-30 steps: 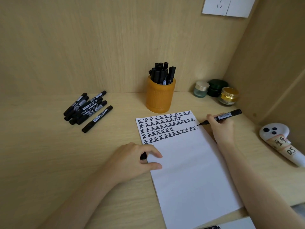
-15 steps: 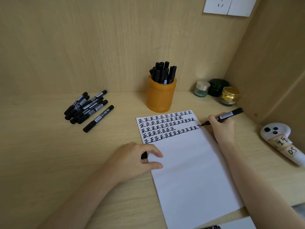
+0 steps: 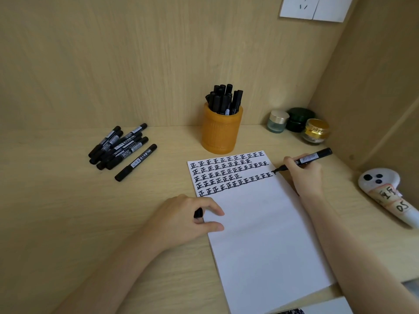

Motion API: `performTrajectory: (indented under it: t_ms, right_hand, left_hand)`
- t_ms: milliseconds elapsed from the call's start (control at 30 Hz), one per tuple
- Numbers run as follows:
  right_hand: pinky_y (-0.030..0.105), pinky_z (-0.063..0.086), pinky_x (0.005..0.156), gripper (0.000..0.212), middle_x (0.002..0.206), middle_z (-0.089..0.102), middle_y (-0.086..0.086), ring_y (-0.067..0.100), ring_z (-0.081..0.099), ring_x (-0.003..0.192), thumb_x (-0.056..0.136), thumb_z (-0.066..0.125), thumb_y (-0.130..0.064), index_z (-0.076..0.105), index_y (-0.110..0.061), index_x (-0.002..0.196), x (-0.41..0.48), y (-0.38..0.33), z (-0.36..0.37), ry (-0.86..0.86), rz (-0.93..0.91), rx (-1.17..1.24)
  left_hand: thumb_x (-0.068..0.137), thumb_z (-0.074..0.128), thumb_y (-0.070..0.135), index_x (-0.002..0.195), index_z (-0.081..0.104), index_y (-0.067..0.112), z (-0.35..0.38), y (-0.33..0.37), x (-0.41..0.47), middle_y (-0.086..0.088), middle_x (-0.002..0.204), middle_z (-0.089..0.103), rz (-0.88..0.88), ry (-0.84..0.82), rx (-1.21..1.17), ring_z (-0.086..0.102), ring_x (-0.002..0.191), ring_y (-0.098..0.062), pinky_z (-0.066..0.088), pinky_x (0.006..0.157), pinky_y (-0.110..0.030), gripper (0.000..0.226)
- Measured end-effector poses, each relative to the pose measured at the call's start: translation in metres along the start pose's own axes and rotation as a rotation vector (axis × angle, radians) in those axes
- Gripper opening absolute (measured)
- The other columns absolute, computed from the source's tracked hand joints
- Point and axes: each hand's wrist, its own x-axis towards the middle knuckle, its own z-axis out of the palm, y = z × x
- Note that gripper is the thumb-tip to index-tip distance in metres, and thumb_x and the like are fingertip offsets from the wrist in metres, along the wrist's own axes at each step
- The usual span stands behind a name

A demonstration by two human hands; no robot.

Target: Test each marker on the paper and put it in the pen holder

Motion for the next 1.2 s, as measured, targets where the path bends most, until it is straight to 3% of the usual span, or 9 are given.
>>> performTrajectory:
  t_ms: [133,300,500,633,767,900,1200]
  right_hand:
    - [0.024,0.037,0.055,0.021,0.065,0.053,-0.002,0.010,0.047,0.058,0.088,0.061,-0.014,0.052,-0.015,0.069,-0.0010,-0.0011,0.0012,-0.014,-0.023,-0.028]
    - [0.025,0.038,0.056,0.018,0.065,0.052,0.001,0.012,0.046,0.058,0.084,0.061,-0.008,0.050,-0.012,0.070,0.0000,-0.0005,0.0008,-0.003,-0.031,-0.020]
    - [0.025,0.035,0.054,0.019,0.064,0.050,0.000,0.012,0.043,0.056,0.085,0.060,-0.010,0.049,-0.015,0.070,0.0002,0.0001,-0.0011,0.009,-0.005,0.010]
    - [0.025,0.038,0.056,0.019,0.066,0.052,0.002,0.013,0.046,0.059,0.085,0.060,-0.009,0.049,-0.013,0.070,-0.0007,-0.0007,0.0000,-0.022,-0.028,-0.022]
    - [0.026,0.040,0.057,0.016,0.067,0.053,0.003,0.014,0.048,0.060,0.085,0.060,-0.009,0.051,-0.011,0.073,-0.0005,-0.0001,0.0004,-0.009,-0.051,-0.038]
    - [0.012,0.036,0.046,0.024,0.062,0.049,0.000,0.010,0.044,0.054,0.085,0.059,-0.006,0.047,-0.013,0.066,-0.0011,-0.0006,-0.0006,0.059,-0.038,0.001]
    - [0.022,0.034,0.052,0.026,0.062,0.047,-0.002,0.011,0.042,0.054,0.086,0.058,-0.008,0.046,-0.016,0.065,-0.0022,-0.0025,-0.0010,0.086,-0.008,0.019]
  left_hand:
    - [0.071,0.070,0.056,0.089,0.063,0.051,0.0001,-0.0008,0.0007,0.010,0.049,0.044,0.002,0.001,-0.005,0.047,0.052,-0.004,0.036,0.059,-0.017,0.020]
    - [0.072,0.070,0.055,0.087,0.061,0.052,-0.0003,0.0011,0.0005,0.022,0.049,0.048,-0.007,-0.017,0.010,0.048,0.051,0.000,0.032,0.058,-0.015,0.018]
    - [0.072,0.071,0.054,0.089,0.063,0.049,-0.0005,0.0011,0.0002,0.013,0.047,0.043,-0.005,-0.001,0.012,0.046,0.050,0.001,0.032,0.056,-0.015,0.019]
    - [0.072,0.070,0.055,0.091,0.063,0.048,-0.0003,0.0007,0.0004,0.021,0.048,0.047,-0.005,-0.006,0.019,0.046,0.050,0.000,0.033,0.057,-0.015,0.021]
    - [0.072,0.070,0.055,0.092,0.064,0.047,0.0006,-0.0008,0.0015,0.016,0.047,0.046,0.002,-0.002,0.015,0.047,0.052,-0.002,0.035,0.058,-0.016,0.023]
    - [0.071,0.069,0.056,0.092,0.063,0.048,0.0007,-0.0017,0.0017,0.017,0.046,0.046,0.002,-0.004,0.015,0.047,0.051,-0.002,0.034,0.058,-0.016,0.023]
    - [0.073,0.069,0.055,0.091,0.062,0.049,-0.0006,0.0021,0.0012,0.025,0.049,0.049,-0.003,-0.016,0.039,0.048,0.052,0.002,0.034,0.059,-0.016,0.020]
